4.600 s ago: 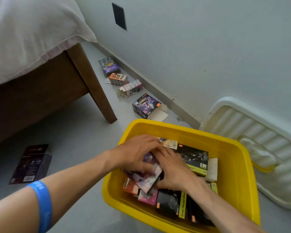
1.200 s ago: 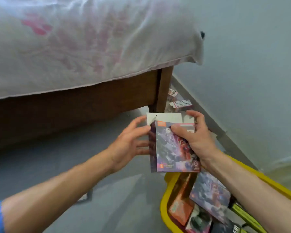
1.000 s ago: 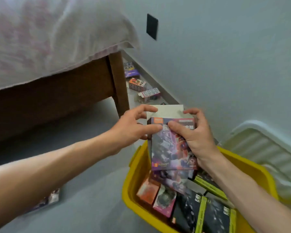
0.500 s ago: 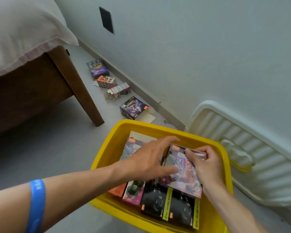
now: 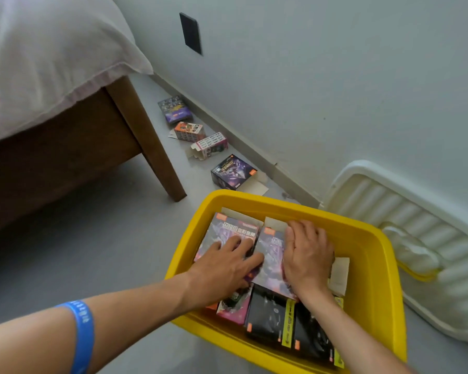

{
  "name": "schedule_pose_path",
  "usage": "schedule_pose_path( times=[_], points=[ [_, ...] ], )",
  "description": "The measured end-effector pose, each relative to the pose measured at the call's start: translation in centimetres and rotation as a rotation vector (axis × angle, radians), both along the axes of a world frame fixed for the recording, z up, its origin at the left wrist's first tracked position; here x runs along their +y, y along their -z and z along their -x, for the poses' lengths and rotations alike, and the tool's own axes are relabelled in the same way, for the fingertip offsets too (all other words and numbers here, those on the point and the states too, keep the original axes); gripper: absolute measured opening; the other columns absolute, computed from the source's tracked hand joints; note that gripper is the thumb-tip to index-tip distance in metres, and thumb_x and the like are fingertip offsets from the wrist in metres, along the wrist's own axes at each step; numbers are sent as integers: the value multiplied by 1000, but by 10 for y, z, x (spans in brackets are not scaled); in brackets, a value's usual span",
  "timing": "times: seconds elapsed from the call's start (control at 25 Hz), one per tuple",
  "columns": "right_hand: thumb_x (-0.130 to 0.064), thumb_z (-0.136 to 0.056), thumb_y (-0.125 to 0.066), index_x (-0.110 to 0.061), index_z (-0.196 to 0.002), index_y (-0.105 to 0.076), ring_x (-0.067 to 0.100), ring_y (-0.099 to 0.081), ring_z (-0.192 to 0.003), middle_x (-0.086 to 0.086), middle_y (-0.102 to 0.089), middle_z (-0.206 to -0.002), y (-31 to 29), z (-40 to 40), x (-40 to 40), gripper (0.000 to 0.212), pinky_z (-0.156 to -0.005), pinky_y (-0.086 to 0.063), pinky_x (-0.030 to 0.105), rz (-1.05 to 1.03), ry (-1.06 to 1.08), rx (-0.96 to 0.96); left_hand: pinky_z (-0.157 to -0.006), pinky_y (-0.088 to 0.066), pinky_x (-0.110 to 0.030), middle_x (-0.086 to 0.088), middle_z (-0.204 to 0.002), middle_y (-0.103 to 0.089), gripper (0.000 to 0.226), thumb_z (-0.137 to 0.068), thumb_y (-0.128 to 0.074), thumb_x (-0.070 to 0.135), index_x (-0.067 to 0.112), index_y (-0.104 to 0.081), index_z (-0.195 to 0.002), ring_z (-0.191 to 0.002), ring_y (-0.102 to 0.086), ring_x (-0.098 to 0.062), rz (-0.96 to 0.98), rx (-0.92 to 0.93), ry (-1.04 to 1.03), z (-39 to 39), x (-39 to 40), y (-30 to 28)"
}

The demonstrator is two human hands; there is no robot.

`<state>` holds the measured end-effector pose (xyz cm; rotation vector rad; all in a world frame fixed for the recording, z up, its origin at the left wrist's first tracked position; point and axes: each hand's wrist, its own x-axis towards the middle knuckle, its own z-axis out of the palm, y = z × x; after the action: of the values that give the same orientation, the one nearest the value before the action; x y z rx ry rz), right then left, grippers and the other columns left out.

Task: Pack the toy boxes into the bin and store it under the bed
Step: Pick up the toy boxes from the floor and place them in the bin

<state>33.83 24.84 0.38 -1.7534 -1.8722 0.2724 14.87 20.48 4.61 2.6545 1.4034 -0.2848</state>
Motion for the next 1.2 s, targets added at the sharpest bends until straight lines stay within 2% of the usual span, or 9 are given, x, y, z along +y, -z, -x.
schedule_pose_path(
  times=[0.16, 0.32, 0.48, 0.6, 0.68, 0.84, 0.96, 1.08, 1.2],
  points=[
    [-36, -99, -31, -17, -96, -68, 28, -54, -93, 3, -68, -103, -13, 6, 6, 41, -75, -38, 41, -72, -122, -173, -101, -45, -52, -13, -146, -33, 53, -97, -51, 48, 23, -32, -140, -131, -36, -33, 41, 10, -1, 1, 3, -7],
    [-29, -97, -45, -16, -90, -69, 30, -56, -96, 4, -68, -104, -49, 45, 5, 28, -77, -39, 43, -286, -343, -107, -87, -48, -45, -11, -116, -60, 36, -96, -56, 41, 14, -58, -121, -103, -56, -28, 112, -254, 63, 35, 10, -63],
    [-29, -97, -49, -13, -86, -67, 34, -58, -87, 7, -68, -94, -88, 144, -14, 27, -72, -45, 46, -290, -806, -158, -69, -49, -35, 5, -90, -63, 14, -93, -56, 30, 22, -62, -103, -84, -60, -20, -6, -275, -409, 148, -18, -100],
    [-35, -97, -49, -16, -96, -67, 30, -57, -95, 4, -65, -103, -82, 209, -47, 27, -79, -44, 41, -81, -1224, -330, -78, -48, -34, 0, -113, -65, 27, -92, -57, 31, 24, -58, -118, -99, -61, -24, 118, -99, -822, 238, -83, -55],
    [-41, -99, -43, -22, -108, -63, 23, -52, -108, -3, -60, -117, -61, 227, -63, 30, -87, -39, 37, -1, -1373, -444, -91, -48, -39, -7, -133, -55, 48, -89, -61, 28, 23, -47, -134, -114, -55, -28, 258, 93, -979, 279, -133, -9],
    [-45, -98, -40, -28, -110, -62, 18, -51, -111, -9, -58, -123, -43, 235, -66, 30, -89, -40, 33, 22, -1331, -436, -103, -41, -48, -8, -150, -35, 89, -83, -70, 26, 24, -17, -154, -133, -38, -33, 467, 200, -1097, 329, -198, 65],
    [-38, -97, -47, -25, -106, -63, 20, -54, -104, -5, -62, -114, -45, 240, -62, 22, -86, -44, 35, 63, -1276, -385, -93, -48, -40, -4, -133, -50, 80, -79, -72, 42, 29, -30, -146, -117, -49, -25, 375, 88, -1125, 343, -207, 85],
    [-32, -95, -56, -23, -114, -61, 19, -55, -103, -5, -62, -117, -47, 240, -60, 22, -88, -46, 33, 175, -1181, -228, -87, -51, -37, 2, -117, -58, 77, -65, -79, 54, 34, -45, -131, -102, -56, -18, 241, -316, -1182, 329, -166, 63],
    [-32, -87, -70, -35, -136, -44, 7, -56, -109, -17, -51, -134, -67, 231, -43, 55, -85, -49, 25, 380, -942, 138, -91, -51, -30, 19, -116, -58, 74, -62, -81, 52, 53, -47, -128, -104, -57, 1, 180, -753, -970, 289, -102, -2]
  ],
)
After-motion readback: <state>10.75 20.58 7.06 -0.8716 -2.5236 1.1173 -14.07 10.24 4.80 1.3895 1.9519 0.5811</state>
